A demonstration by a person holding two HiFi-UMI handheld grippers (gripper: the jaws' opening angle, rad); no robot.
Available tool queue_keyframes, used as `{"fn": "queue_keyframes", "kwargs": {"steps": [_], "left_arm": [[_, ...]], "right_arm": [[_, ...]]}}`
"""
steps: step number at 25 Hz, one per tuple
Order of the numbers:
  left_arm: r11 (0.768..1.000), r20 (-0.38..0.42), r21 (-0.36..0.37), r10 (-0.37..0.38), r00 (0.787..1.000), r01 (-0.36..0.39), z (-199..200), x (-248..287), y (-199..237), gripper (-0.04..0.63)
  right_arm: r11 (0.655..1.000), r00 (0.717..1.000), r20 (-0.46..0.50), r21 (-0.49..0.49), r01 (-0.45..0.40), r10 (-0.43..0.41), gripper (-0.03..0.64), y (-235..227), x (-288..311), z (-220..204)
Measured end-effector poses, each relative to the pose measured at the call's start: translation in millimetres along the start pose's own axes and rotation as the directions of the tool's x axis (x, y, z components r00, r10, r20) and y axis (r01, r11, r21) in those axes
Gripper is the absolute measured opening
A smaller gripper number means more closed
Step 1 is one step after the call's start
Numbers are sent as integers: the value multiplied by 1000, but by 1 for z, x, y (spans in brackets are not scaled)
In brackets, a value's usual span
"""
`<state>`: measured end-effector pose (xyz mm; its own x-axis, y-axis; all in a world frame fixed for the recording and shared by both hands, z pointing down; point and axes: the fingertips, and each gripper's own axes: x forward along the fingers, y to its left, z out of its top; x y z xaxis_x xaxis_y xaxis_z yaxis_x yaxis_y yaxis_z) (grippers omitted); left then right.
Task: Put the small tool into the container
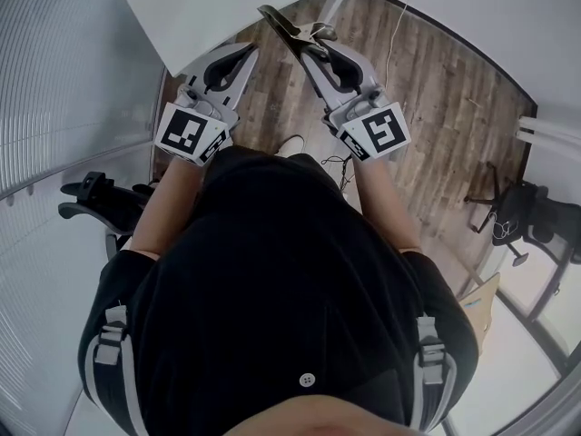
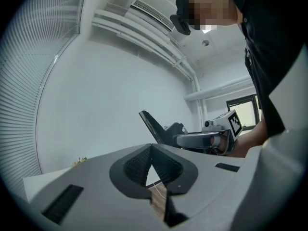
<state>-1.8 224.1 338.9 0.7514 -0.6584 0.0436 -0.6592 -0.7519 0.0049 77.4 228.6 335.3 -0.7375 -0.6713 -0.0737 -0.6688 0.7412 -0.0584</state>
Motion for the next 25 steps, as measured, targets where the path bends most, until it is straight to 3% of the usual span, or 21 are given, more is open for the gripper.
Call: {"fn": "queue_keyframes", "kwargs": {"steps": [11,25], "left_arm": [[1000,-8,-6,13,1000,-13,-3,19,-16,8],[999,4,-35,-5,1000,5,-14,66,38,9]], "right_arm": [[1000,1000,-2,9,-24,24,98,-18,-13,0],[1000,999,-44,-13,-23,23,98,-65,34,-9]]}}
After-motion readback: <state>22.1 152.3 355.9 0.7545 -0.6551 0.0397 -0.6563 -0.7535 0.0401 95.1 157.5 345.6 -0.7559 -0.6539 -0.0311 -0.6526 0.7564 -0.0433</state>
